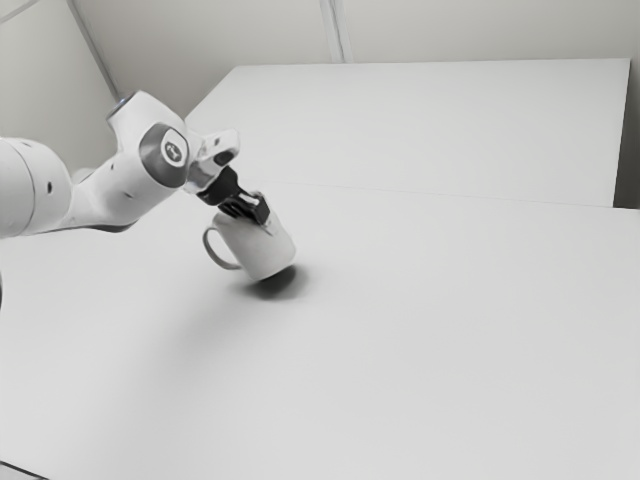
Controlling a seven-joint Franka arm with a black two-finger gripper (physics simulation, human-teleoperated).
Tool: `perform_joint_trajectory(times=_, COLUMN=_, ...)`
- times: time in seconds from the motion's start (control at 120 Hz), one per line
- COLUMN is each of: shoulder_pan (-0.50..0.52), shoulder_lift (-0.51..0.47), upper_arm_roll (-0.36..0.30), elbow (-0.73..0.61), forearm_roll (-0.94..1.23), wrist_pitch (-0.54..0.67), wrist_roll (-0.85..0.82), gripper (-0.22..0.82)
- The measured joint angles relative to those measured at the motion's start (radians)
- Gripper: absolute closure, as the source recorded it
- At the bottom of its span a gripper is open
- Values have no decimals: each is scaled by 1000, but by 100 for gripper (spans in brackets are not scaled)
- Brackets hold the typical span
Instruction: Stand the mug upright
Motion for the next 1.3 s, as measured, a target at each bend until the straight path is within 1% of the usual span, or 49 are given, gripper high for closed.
perform_joint_trajectory(times=0.067, shoulder_pan=-18, shoulder_lift=-8, upper_arm_roll=9, elbow=-21, forearm_roll=71, wrist_pitch=21, wrist_roll=-94, gripper=79)
perform_joint_trajectory(times=0.317, shoulder_pan=-78, shoulder_lift=-88, upper_arm_roll=13, elbow=-127, forearm_roll=299, wrist_pitch=74, wrist_roll=-418, gripper=79)
perform_joint_trajectory(times=0.467, shoulder_pan=-105, shoulder_lift=-95, upper_arm_roll=14, elbow=-156, forearm_roll=406, wrist_pitch=84, wrist_roll=-584, gripper=79)
perform_joint_trajectory(times=0.617, shoulder_pan=-110, shoulder_lift=-94, upper_arm_roll=14, elbow=-175, forearm_roll=489, wrist_pitch=89, wrist_roll=-723, gripper=79)
perform_joint_trajectory(times=0.85, shoulder_pan=-117, shoulder_lift=-74, upper_arm_roll=14, elbow=-179, forearm_roll=586, wrist_pitch=108, wrist_roll=-897, gripper=79)
perform_joint_trajectory(times=1.192, shoulder_pan=-127, shoulder_lift=-31, upper_arm_roll=14, elbow=-187, forearm_roll=584, wrist_pitch=133, wrist_roll=-1068, gripper=78)
perform_joint_trajectory(times=1.208, shoulder_pan=-127, shoulder_lift=-31, upper_arm_roll=14, elbow=-186, forearm_roll=584, wrist_pitch=133, wrist_roll=-1074, gripper=77)
perform_joint_trajectory(times=1.3, shoulder_pan=-132, shoulder_lift=-32, upper_arm_roll=14, elbow=-184, forearm_roll=580, wrist_pitch=134, wrist_roll=-1097, gripper=56)
